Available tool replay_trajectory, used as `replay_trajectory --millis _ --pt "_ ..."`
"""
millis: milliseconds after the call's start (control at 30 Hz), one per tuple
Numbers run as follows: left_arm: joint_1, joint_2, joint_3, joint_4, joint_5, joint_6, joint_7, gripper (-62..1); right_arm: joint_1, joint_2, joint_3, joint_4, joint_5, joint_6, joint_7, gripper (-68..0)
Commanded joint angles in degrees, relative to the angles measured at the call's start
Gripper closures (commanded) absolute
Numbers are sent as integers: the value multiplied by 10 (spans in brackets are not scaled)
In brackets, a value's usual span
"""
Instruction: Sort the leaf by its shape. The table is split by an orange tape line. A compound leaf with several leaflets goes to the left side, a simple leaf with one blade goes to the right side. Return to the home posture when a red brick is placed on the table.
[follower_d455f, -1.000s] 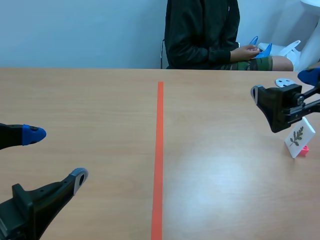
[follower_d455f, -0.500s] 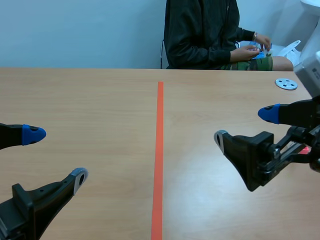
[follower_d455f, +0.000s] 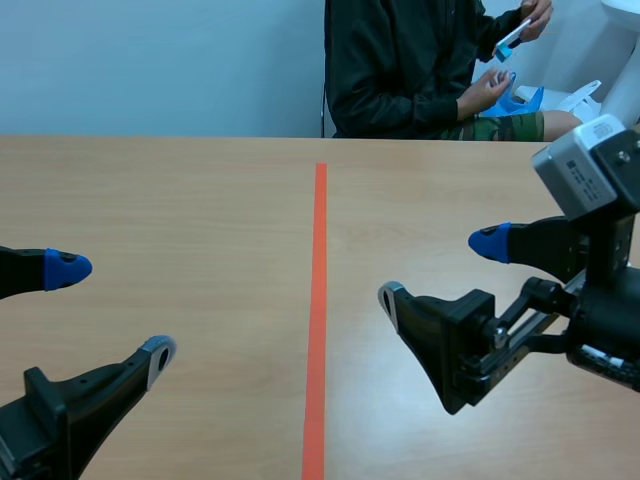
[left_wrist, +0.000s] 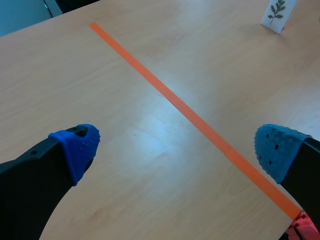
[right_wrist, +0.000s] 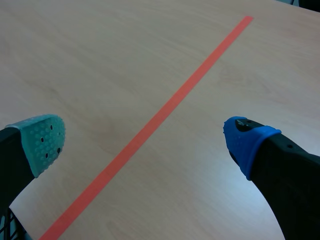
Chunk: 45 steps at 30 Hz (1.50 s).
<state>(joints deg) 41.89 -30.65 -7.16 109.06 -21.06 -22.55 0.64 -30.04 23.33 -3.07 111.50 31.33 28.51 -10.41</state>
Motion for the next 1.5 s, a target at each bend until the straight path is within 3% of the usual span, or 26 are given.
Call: replay_trajectory --millis 0,600,1467 --pt "-2 -3 2 4 -6 1 -8 -623 7 5 8 4 7 0 2 -679" --pt "-2 -3 2 4 -6 1 -8 -623 7 5 8 4 3 -17 -2 -679" --pt "-2 -3 2 4 -6 1 -8 -623 7 5 8 4 -11 -19 -2 -679"
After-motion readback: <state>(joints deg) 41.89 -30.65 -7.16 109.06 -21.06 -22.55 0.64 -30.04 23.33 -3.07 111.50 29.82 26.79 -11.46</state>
